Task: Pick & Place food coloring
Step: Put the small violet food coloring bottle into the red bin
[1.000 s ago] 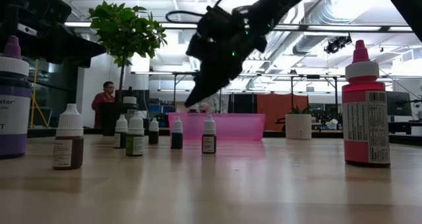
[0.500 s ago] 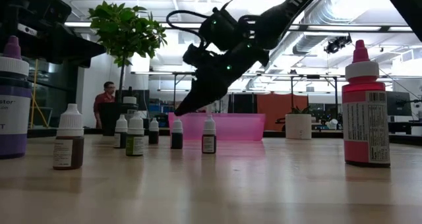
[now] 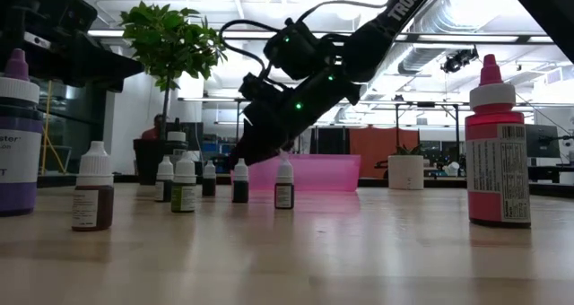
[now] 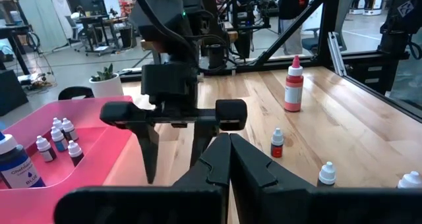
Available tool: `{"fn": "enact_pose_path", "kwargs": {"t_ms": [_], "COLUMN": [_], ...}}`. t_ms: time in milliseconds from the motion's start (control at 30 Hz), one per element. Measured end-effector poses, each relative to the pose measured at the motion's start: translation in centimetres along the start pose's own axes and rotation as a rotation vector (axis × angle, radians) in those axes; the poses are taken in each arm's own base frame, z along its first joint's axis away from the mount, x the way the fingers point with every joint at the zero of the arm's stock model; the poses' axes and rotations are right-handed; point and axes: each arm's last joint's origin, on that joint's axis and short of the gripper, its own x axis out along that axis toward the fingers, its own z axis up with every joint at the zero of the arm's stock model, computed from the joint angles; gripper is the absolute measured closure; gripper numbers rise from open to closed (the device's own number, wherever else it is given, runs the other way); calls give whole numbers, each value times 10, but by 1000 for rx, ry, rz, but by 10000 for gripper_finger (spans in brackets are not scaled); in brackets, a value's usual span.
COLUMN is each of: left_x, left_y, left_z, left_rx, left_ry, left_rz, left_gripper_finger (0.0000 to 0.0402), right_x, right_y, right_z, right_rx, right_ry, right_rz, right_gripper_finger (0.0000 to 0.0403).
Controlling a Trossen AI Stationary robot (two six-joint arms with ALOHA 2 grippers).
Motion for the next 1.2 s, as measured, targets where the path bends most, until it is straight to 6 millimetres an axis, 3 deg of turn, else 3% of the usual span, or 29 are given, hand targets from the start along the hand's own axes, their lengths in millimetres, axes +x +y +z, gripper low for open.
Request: {"fn": "enact_pose_path", "kwargs": {"t_ms": [200, 367, 533, 933, 1200], "left_x": [0, 0, 0, 0, 0], "left_y": [0, 0, 0, 0, 0], "left_z": [0, 0, 0, 0, 0], "left_rx": [0, 0, 0, 0, 0], "left_ry": [0, 0, 0, 0, 0], "left_rz": [0, 0, 0, 0, 0], "left_gripper_finger": [401, 401, 401, 401, 401], "right_x": [4, 20, 27, 28, 28], "right_y": [5, 15, 13, 12, 12], "right_z": [-1, -10, -5, -3, -3], "right_rx": [-30, -39, -41, -38, -5], "right_ry": [-16, -47, -70, -89, -88], "right_rz": [36, 131, 97, 79, 81], "right_gripper_finger": [171, 171, 171, 173, 211]}}
